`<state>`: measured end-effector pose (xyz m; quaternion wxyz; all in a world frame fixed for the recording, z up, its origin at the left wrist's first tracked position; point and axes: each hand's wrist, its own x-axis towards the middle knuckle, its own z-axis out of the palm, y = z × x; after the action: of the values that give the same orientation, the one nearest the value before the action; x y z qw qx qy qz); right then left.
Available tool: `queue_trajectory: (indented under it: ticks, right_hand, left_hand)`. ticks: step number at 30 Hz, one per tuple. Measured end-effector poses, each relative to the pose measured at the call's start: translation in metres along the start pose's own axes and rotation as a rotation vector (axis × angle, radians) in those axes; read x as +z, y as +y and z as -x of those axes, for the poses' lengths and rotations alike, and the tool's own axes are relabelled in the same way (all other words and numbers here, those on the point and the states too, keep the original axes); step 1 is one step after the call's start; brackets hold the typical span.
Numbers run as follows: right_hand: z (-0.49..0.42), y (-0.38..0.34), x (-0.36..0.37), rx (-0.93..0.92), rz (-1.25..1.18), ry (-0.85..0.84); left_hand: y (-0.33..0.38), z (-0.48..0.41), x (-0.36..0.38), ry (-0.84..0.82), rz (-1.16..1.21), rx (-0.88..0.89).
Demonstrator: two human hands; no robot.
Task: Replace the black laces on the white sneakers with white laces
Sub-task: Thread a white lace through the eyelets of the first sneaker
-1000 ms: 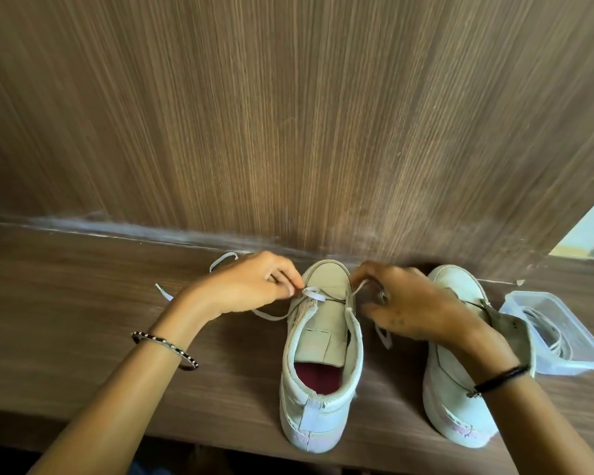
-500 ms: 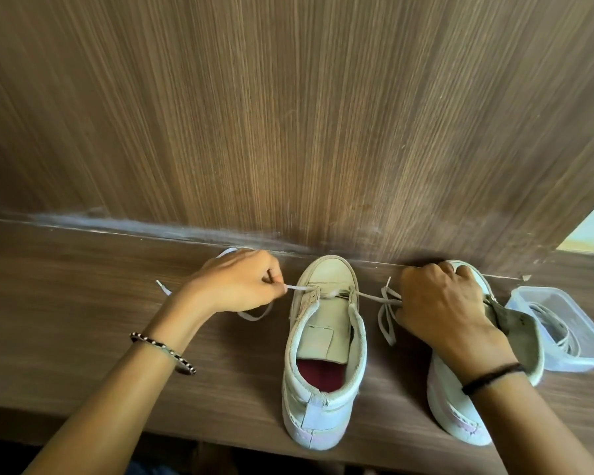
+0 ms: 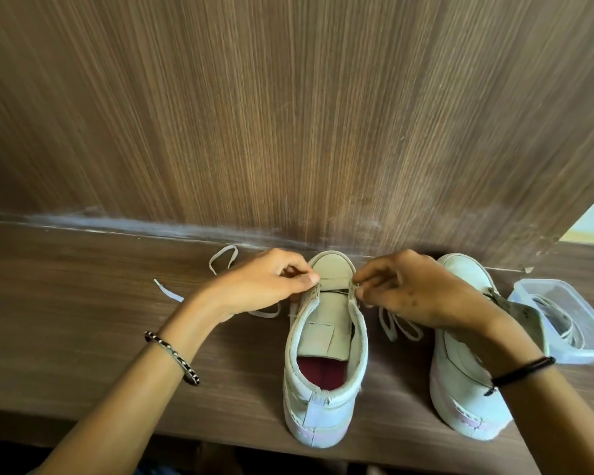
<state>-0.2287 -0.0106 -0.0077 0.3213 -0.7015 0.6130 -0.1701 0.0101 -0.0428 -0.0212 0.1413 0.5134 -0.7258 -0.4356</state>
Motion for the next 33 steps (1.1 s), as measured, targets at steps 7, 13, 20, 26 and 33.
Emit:
queue_trajectory:
  ticks: [7,13,20,26,33]
  right_hand:
    - [0.002,0.001,-0.003,-0.113,0.245,0.063]
    - [0.005,-0.005,0.003,-0.216,0.636,0.264]
    - [0.001,0.006,0.006,-0.309,0.465,0.248]
    - [-0.005,0.01,0.003,-0.364,0.215,0.264]
    - [-0.005,0.001,0.002,-0.511,0.238,0.455]
  left_hand:
    - [-0.004,-0.007,0.001,0.081,-0.01,-0.008]
    - [-0.006,-0.007,-0.001,0.086,-0.016,-0.03]
    - [0.0,-0.008,0.0,0.085,0.065,-0.164]
    - [0.0,-0.008,0.007,0.079,0.136,-0.205]
    - [0.021,-0.007,0.0,0.157,0.261,-0.173]
